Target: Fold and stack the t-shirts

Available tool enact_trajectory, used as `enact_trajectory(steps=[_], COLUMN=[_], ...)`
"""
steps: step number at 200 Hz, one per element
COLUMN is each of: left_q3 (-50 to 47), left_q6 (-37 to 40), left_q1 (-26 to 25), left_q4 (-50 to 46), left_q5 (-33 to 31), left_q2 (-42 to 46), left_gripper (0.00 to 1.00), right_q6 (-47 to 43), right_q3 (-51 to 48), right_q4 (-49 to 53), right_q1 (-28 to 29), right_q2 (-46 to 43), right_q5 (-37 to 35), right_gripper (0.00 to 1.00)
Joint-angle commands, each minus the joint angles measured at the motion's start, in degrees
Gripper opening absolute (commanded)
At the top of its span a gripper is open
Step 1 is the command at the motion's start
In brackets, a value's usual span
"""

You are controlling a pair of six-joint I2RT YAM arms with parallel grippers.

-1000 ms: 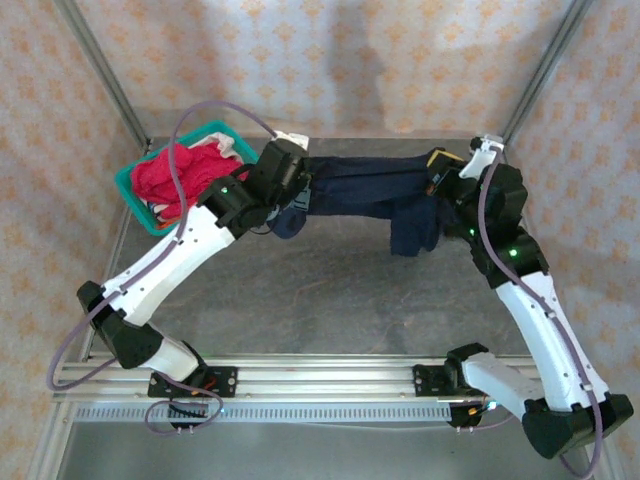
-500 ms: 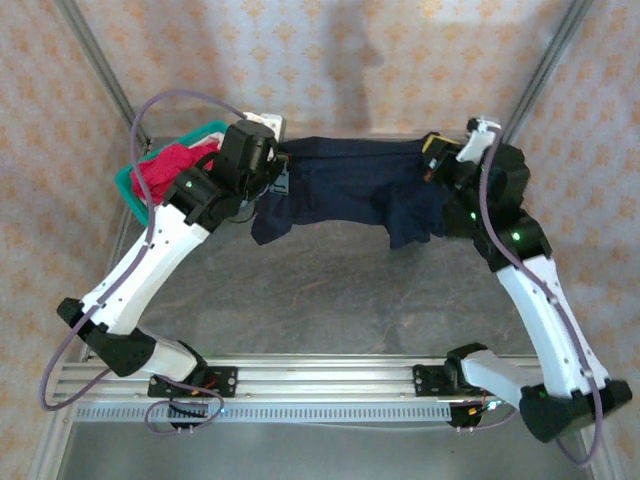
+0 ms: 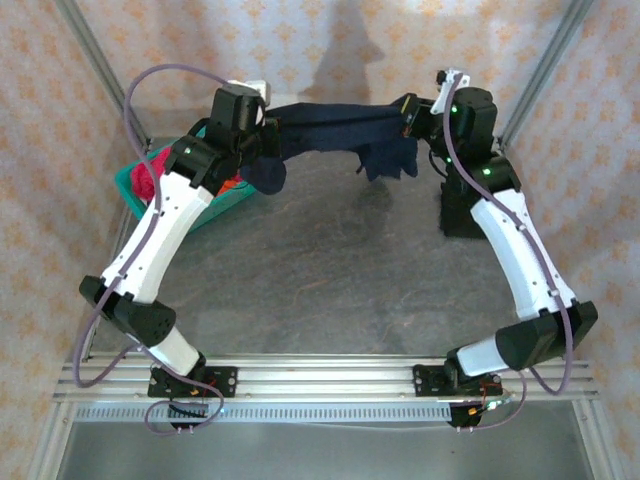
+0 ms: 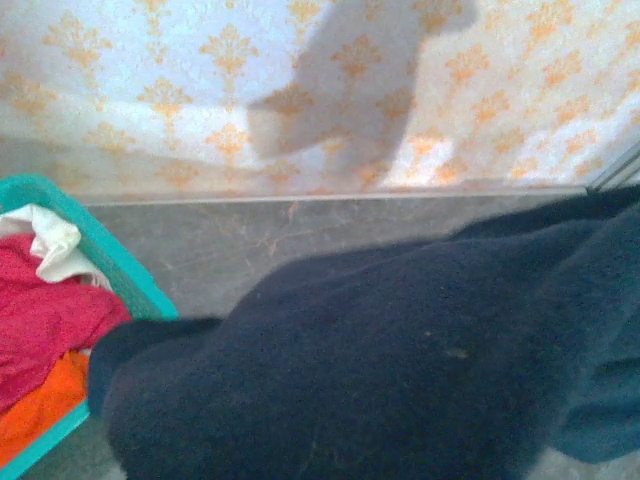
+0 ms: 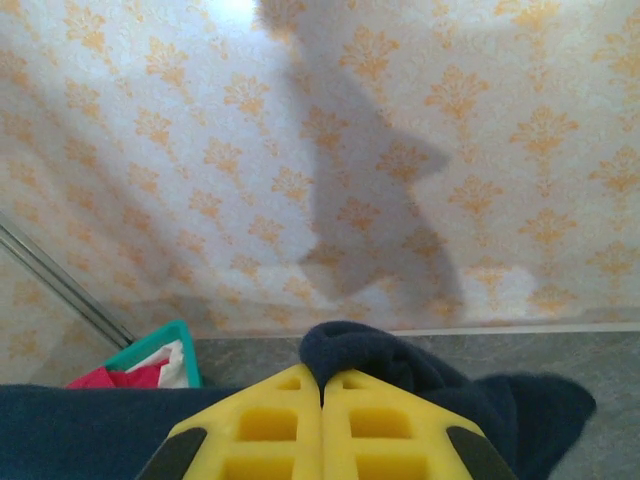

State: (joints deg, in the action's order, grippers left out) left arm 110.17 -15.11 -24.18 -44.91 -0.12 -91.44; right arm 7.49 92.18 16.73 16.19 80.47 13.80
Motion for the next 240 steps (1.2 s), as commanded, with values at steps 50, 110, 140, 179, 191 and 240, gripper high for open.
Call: enact_trajectory(steps=[50,110,140,179,191,240], left_q3=[-27.09,-42.09,-55.64,-72.86,-77.82,-84.14], left_q6=[-9.28,-18.01,-27.94,-35.3,-36.83,-41.81], left_q1=[1.53,2.54,3.04,2.83,2.83,1.52], left_q4=[3.28,4.17,8.48,18.08,23.46,30.88], left_q5=[-0.58,-8.48,-12.37,-4.97,-1.96,3.0], left_q2=[6.88,14.83,21.13,32.14,33.78,31.27], left_gripper=[1.0,1.0,1.0,0.93,0.86,0.75], right_q6=[1.13,3.54,6.99,10.45,11.39,12.66], right_q3=[-12.05,-18.03,-26.49,-36.51,-38.61,-42.69], right_q4=[12.92,15.17,14.76,13.01,12.48,12.1], right_q1=[-0.69,-0.71,-0.84,-2.14,-3.24,-6.7], right_q2=[-2.83,-3.98,-6.15,-9.56,-9.95,-11.57], right_q5=[-5.15,-7.39,-7.28,-4.24,-2.64,-0.82], right_gripper=[0.93,0.97,0.97,0.96,0.96,0.94])
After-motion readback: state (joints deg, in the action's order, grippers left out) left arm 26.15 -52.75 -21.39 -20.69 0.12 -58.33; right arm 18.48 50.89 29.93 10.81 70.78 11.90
